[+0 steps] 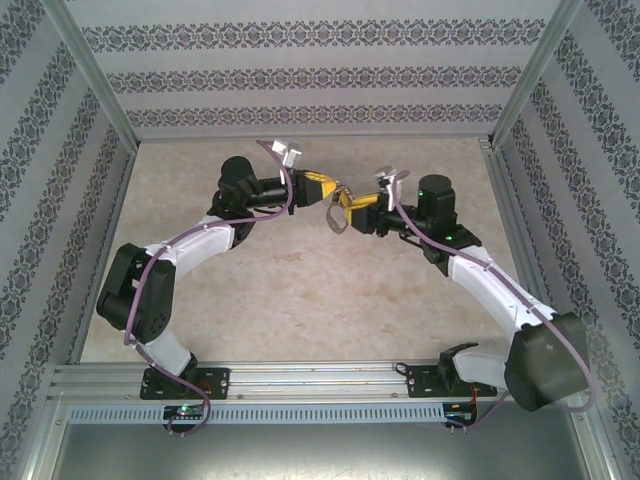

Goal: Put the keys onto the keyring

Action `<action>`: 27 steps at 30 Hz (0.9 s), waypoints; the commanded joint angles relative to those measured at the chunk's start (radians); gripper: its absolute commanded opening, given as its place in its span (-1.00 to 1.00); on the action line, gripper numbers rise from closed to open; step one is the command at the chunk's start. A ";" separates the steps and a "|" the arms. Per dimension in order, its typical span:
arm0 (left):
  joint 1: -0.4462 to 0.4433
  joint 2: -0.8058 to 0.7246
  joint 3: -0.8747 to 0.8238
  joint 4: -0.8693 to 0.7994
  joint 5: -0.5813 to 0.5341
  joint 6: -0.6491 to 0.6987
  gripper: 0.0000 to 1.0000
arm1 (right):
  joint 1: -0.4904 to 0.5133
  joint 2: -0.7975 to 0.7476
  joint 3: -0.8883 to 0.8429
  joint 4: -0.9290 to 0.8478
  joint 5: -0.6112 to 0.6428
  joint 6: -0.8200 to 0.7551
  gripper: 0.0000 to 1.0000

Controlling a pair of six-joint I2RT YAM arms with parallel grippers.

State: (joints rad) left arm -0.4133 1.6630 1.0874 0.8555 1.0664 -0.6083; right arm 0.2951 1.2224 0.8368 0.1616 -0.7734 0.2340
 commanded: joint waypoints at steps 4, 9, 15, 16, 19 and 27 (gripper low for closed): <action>-0.010 0.038 -0.018 0.203 -0.008 -0.104 -1.00 | -0.013 -0.062 0.000 0.146 0.022 0.169 -0.07; -0.009 0.042 -0.025 0.229 -0.019 -0.126 -1.00 | -0.012 -0.035 0.020 0.273 0.020 0.284 -0.06; -0.011 0.055 -0.026 0.288 -0.029 -0.173 -1.00 | -0.011 0.057 0.037 0.458 -0.034 0.417 -0.07; -0.009 0.059 -0.027 0.294 -0.029 -0.179 -1.00 | -0.012 0.073 0.037 0.488 -0.044 0.440 -0.07; -0.012 0.063 -0.025 0.302 -0.028 -0.188 -1.00 | -0.010 0.111 0.033 0.580 -0.063 0.503 -0.09; -0.011 0.066 -0.021 0.300 -0.031 -0.189 -1.00 | 0.004 0.148 0.028 0.644 -0.087 0.534 -0.16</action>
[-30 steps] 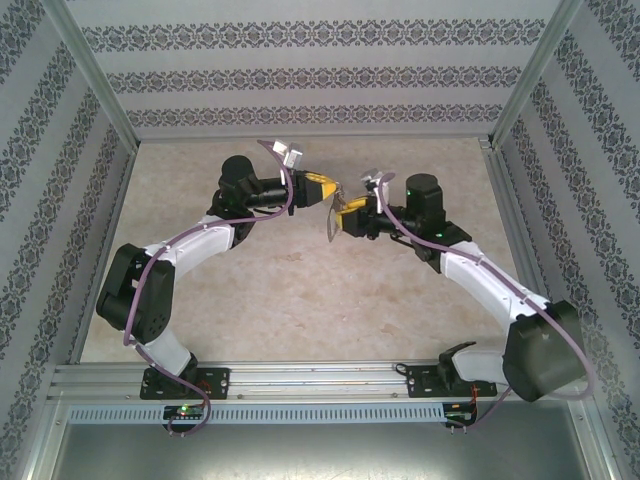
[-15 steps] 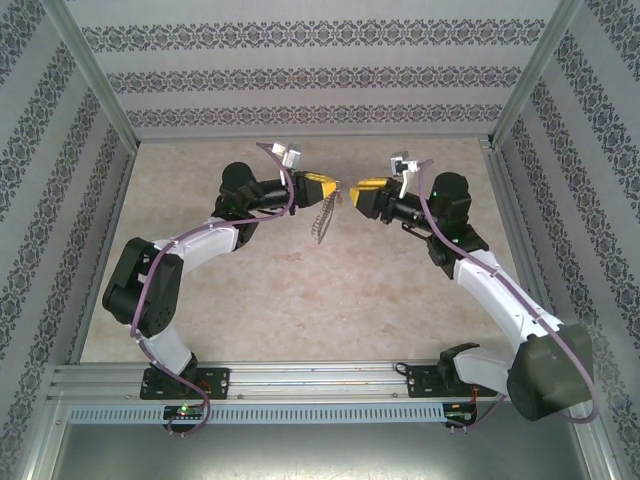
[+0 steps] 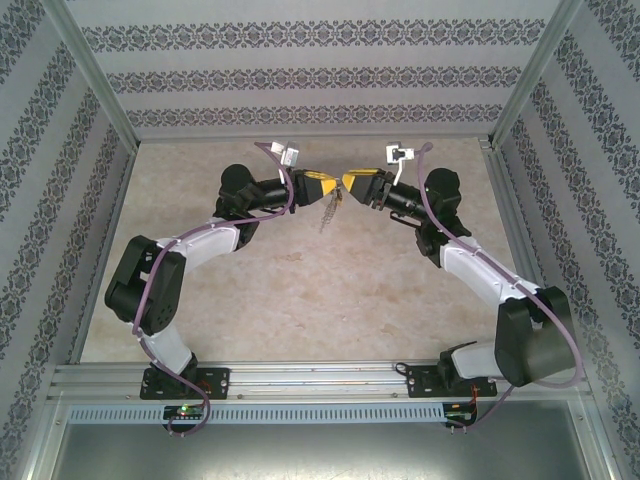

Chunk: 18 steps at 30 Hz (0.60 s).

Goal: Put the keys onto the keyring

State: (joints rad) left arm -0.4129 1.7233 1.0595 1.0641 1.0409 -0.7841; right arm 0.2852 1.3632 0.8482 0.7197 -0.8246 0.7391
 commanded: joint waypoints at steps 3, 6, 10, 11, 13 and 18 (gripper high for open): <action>-0.011 0.007 0.011 0.094 -0.003 -0.015 -1.00 | 0.021 0.017 0.016 0.088 -0.045 0.029 -0.17; -0.012 0.008 0.014 0.094 -0.004 -0.017 -1.00 | 0.028 0.025 0.014 0.092 -0.052 0.029 -0.18; -0.013 0.009 0.017 0.090 -0.002 -0.017 -1.00 | 0.029 0.035 0.006 0.096 -0.053 0.028 -0.17; -0.013 0.009 0.018 0.088 -0.002 -0.017 -1.00 | 0.030 0.036 0.005 0.099 -0.054 0.028 -0.18; -0.013 0.008 0.019 0.088 -0.002 -0.015 -1.00 | 0.029 0.037 -0.001 0.099 -0.053 0.026 -0.18; -0.012 0.012 0.023 0.086 -0.003 -0.016 -1.00 | 0.030 0.037 -0.014 0.108 -0.057 0.028 -0.31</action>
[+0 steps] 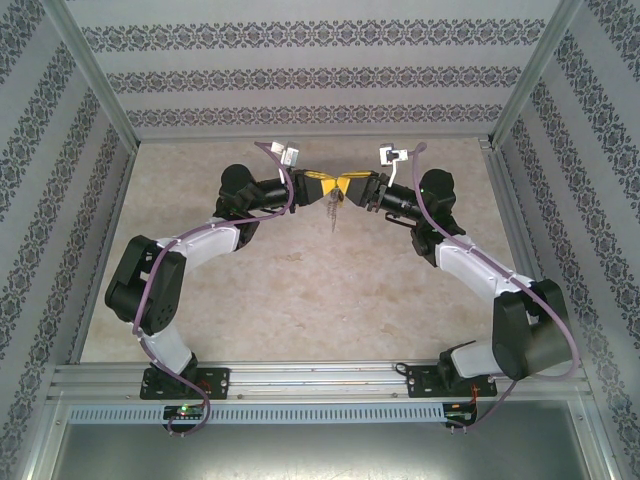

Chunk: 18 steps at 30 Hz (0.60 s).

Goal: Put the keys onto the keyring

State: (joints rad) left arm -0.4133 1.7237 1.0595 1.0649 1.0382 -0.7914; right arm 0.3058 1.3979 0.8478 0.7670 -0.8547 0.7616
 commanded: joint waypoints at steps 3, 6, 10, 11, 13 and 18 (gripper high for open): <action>-0.013 0.011 0.022 0.086 -0.001 -0.008 -1.00 | 0.009 0.003 -0.019 0.072 -0.036 0.010 -0.46; -0.013 0.010 0.021 0.086 -0.003 -0.008 -1.00 | 0.012 0.007 -0.022 0.077 -0.045 0.012 -0.52; -0.014 0.011 0.022 0.086 -0.002 -0.008 -1.00 | 0.010 0.013 -0.023 0.084 -0.052 0.016 -0.52; -0.013 0.010 0.022 0.086 -0.003 -0.009 -1.00 | 0.010 0.015 -0.023 0.085 -0.054 0.017 -0.52; -0.016 0.010 0.023 0.085 -0.003 -0.008 -1.00 | 0.011 0.018 -0.027 0.090 -0.059 0.019 -0.56; -0.015 0.010 0.024 0.085 -0.005 -0.008 -1.00 | 0.011 0.025 -0.029 0.104 -0.070 0.026 -0.85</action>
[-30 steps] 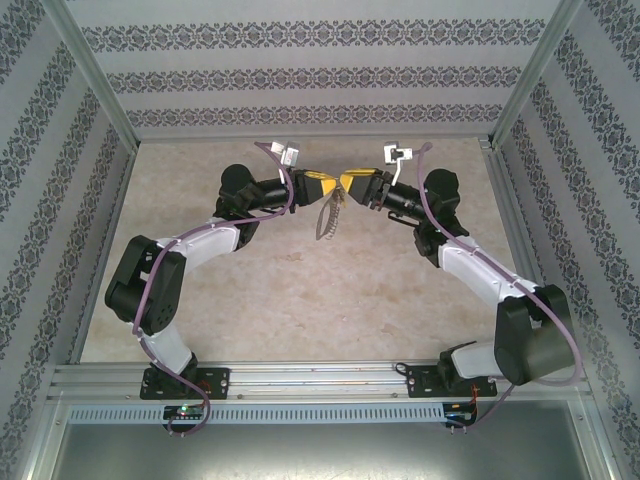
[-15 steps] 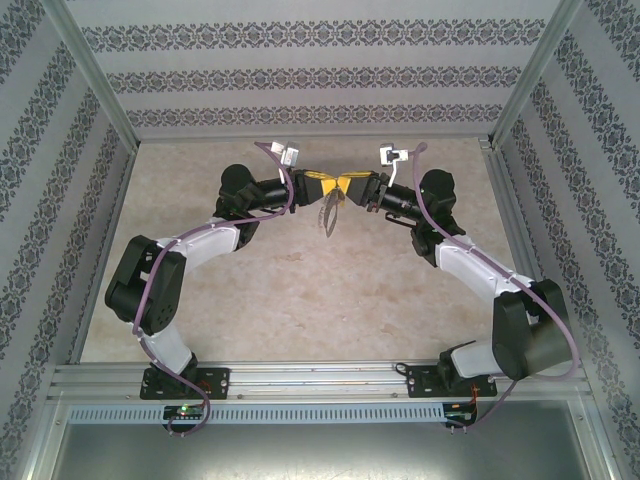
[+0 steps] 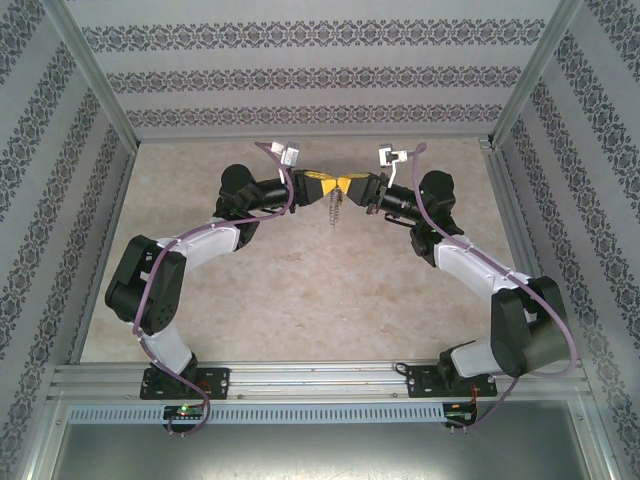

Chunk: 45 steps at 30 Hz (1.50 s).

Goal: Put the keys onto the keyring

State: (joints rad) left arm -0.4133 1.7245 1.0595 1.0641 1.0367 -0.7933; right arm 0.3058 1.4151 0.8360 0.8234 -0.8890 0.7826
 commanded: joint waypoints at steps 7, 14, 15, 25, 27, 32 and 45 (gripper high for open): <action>-0.015 0.004 0.024 0.058 -0.005 0.015 -1.00 | 0.009 -0.002 -0.025 0.033 -0.031 -0.013 -1.00; -0.015 -0.060 0.021 -0.166 -0.022 0.177 -0.55 | 0.002 -0.044 -0.010 -0.122 -0.005 -0.126 -1.00; -0.016 -0.072 0.019 -0.202 -0.023 0.205 -0.47 | 0.001 -0.050 -0.006 -0.152 -0.001 -0.149 -1.00; -0.007 -0.161 0.054 -0.613 -0.075 0.504 0.02 | -0.006 -0.115 0.067 -0.540 0.105 -0.452 -1.00; -0.001 -0.166 0.065 -0.667 -0.085 0.545 0.09 | -0.006 -0.126 0.080 -0.595 0.126 -0.496 -1.00; 0.012 -0.160 0.096 -0.769 -0.085 0.616 0.15 | -0.006 -0.148 0.107 -0.713 0.171 -0.595 -1.00; 0.013 -0.087 0.221 -0.999 0.058 0.692 0.05 | -0.007 -0.159 0.140 -0.814 0.059 -0.717 -1.00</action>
State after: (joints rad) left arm -0.4103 1.6173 1.2388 0.1482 1.0237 -0.1402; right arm 0.3035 1.2831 0.9382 0.0166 -0.7704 0.1154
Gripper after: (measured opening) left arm 0.534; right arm 0.053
